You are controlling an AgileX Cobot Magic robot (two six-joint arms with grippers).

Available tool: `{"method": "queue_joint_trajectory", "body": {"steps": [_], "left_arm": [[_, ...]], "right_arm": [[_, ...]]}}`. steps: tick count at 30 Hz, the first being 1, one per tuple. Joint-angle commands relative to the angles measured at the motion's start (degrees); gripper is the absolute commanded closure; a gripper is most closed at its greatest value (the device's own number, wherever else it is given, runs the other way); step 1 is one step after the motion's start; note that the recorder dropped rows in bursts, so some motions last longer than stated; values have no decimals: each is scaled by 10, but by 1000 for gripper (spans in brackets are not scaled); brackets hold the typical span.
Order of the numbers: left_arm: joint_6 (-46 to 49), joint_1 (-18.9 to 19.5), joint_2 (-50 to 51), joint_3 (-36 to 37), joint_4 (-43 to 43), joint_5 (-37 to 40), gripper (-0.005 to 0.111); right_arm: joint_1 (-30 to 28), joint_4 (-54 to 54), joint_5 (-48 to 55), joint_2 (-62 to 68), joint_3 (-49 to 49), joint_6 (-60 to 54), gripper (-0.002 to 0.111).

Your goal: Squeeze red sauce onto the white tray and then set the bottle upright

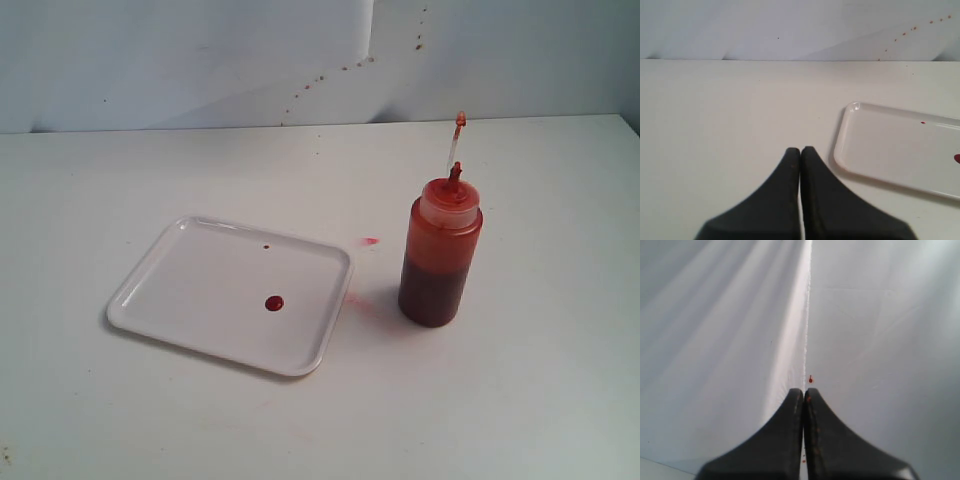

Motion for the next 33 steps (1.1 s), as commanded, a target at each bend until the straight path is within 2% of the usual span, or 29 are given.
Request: {"method": "queue_joint_trajectory", "body": {"steps": [1,25,26,30,33], "left_arm": [[-4,1,-1,3,-7,-3,105],[-2,1,-1,3,-7,-3,105],[-2,1,-1,3,-7,-3,105],[-2,1,-1,3,-7,-3,105],[-2,1,-1,3,-7,-3,105]], "right_arm": [[3,1,-1,-2,4,1,108],[1,-3,-13,-12,4,0,108],[-6,-3,-15,-19,4,-1,108],[-143,-3,-8,-107,65,-1,108],[-168,-3,-10,-124,104,0,108]]}}
